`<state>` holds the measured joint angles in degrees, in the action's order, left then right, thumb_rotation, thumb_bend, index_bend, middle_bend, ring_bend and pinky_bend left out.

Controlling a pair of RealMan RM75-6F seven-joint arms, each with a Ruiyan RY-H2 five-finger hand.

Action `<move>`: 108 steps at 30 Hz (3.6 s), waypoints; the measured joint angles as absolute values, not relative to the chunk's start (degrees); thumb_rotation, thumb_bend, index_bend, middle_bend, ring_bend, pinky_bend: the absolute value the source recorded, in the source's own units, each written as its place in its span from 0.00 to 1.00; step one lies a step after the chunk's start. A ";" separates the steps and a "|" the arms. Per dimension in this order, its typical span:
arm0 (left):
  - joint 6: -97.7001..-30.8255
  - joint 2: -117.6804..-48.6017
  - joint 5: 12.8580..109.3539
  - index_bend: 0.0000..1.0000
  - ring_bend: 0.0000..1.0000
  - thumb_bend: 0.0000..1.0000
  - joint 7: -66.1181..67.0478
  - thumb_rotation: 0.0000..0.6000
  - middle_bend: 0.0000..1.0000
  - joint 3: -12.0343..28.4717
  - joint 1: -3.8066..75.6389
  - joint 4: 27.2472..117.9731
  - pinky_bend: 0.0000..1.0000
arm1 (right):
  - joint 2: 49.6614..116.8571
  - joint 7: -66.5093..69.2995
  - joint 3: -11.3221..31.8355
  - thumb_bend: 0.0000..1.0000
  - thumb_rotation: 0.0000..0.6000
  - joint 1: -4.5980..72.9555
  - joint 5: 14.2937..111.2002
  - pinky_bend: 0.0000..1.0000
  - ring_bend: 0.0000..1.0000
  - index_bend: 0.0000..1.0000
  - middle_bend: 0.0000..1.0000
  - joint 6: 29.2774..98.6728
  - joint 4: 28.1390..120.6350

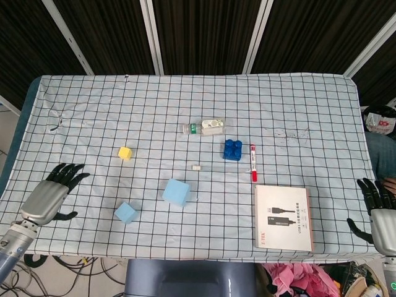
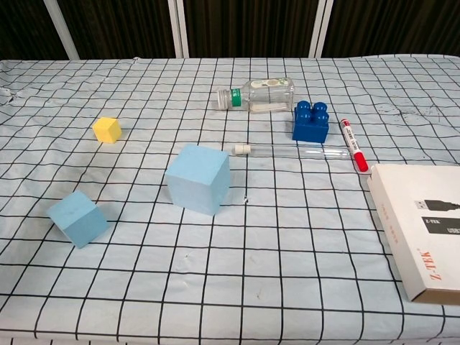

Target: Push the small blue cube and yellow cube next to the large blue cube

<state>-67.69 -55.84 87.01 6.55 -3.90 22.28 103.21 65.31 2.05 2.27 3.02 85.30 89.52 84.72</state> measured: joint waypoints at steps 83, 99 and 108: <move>-48.47 -85.39 28.51 0.47 0.00 0.30 41.03 1.00 0.07 9.10 56.72 92.65 0.00 | 66.08 3.23 4.41 0.22 1.00 2.10 84.78 0.11 0.00 0.00 0.04 88.06 83.52; -54.07 -88.86 21.81 0.47 0.00 0.30 45.19 1.00 0.07 7.38 61.02 93.81 0.00 | 66.34 3.51 4.68 0.22 1.00 2.14 84.32 0.11 0.00 0.00 0.04 87.56 82.66; -56.86 -89.65 21.12 0.47 0.00 0.30 45.71 1.00 0.07 7.20 61.66 94.89 0.00 | 66.31 3.71 4.84 0.22 1.00 2.05 84.29 0.11 0.00 0.00 0.04 87.70 82.55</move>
